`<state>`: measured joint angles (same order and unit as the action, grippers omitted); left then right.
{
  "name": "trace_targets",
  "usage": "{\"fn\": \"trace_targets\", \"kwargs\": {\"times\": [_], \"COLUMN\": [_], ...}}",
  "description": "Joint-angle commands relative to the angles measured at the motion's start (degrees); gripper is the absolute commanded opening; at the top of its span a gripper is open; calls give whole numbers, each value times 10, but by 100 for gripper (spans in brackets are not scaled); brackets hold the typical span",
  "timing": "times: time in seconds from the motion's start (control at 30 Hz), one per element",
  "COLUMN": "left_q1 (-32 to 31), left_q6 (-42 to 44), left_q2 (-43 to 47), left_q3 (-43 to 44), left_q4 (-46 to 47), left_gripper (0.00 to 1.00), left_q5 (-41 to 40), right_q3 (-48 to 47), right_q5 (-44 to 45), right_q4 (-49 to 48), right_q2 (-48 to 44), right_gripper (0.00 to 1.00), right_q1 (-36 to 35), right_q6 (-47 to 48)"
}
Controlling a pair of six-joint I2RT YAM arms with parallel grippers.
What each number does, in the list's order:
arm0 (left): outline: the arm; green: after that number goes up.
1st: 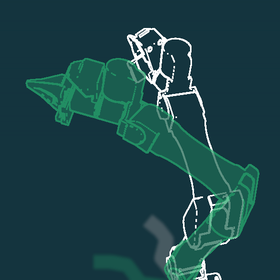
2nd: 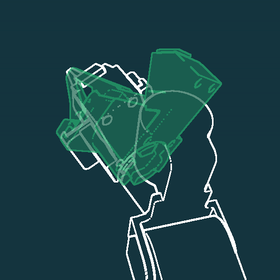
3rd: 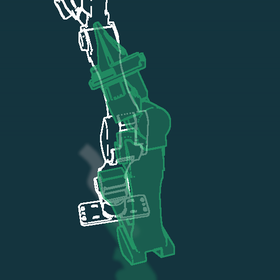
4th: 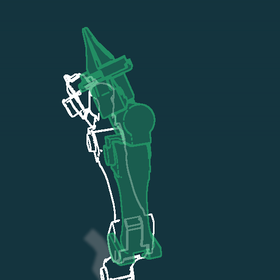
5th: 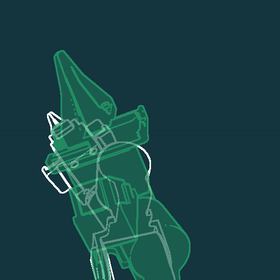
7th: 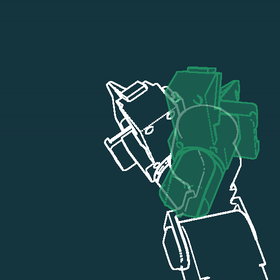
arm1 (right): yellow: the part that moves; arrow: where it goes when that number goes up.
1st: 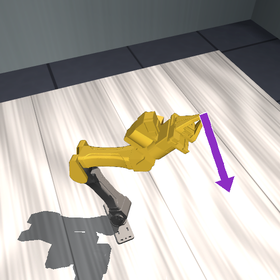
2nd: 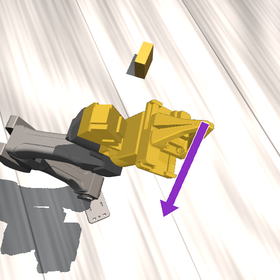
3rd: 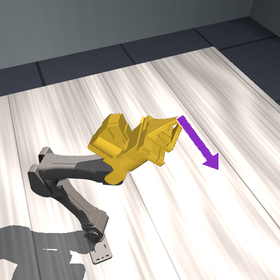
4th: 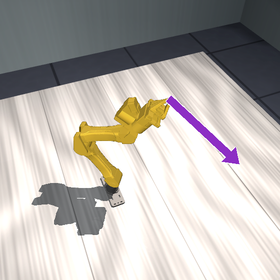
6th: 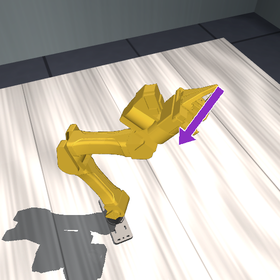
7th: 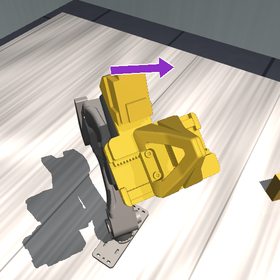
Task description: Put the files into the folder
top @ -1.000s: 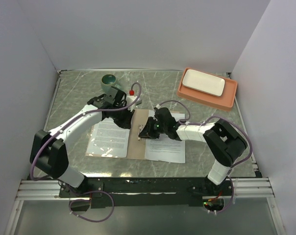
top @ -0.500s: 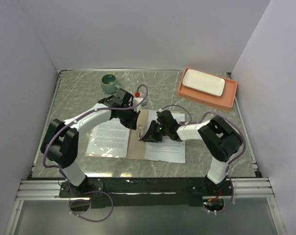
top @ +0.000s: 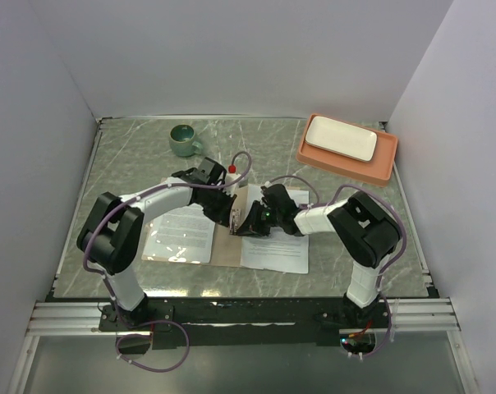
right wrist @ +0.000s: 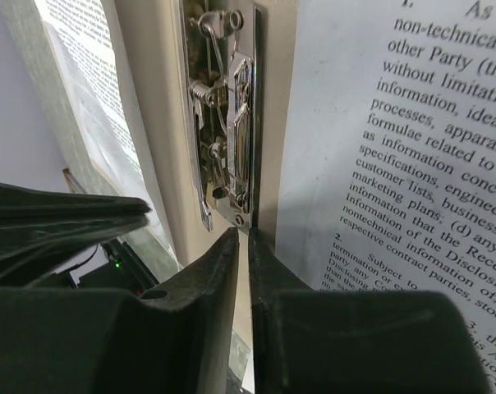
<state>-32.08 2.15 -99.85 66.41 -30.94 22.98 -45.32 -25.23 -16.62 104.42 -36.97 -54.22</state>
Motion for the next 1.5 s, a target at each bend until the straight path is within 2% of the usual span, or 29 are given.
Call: {"fn": "trace_targets", "kwargs": {"times": [0.0, 0.07, 0.17, 0.2, 0.53, 0.67, 1.0, 1.47], "left_q1": [-3, -3, -3, -2, -2, -2, -2, -2], "left_q6": [1, 2, 0, -1, -7, -7, -13, -18], "left_q2": [-5, -3, -2, -3, -16, -15, -26, -35], "left_q3": [-10, -22, -30, -30, -26, -31, -36, -39], "left_q4": [28, 35, 45, 45, 55, 60, 76, 83], "left_gripper": [1, 1, 16, 18, 32, 30, 15, 12], "left_q5": [23, 25, 18, 17, 21, 18, 12, 7], "right_q3": [-19, -21, -25, -25, -14, -8, -6, 3], "right_q5": [37, 51, 61, 62, 76, 77, 76, 75], "right_q4": [35, 52, 67, 68, 76, 75, 69, 62], "right_q2": [9, 8, 12, 13, 25, 30, 34, 43], "right_gripper": [15, 15, 14, 14, 9, 6, 0, 0], "right_q1": [2, 3, 2, 2, -1, -2, -4, -7], "right_q6": [12, 16, 20, 19, 17, 10, -2, -13]}}
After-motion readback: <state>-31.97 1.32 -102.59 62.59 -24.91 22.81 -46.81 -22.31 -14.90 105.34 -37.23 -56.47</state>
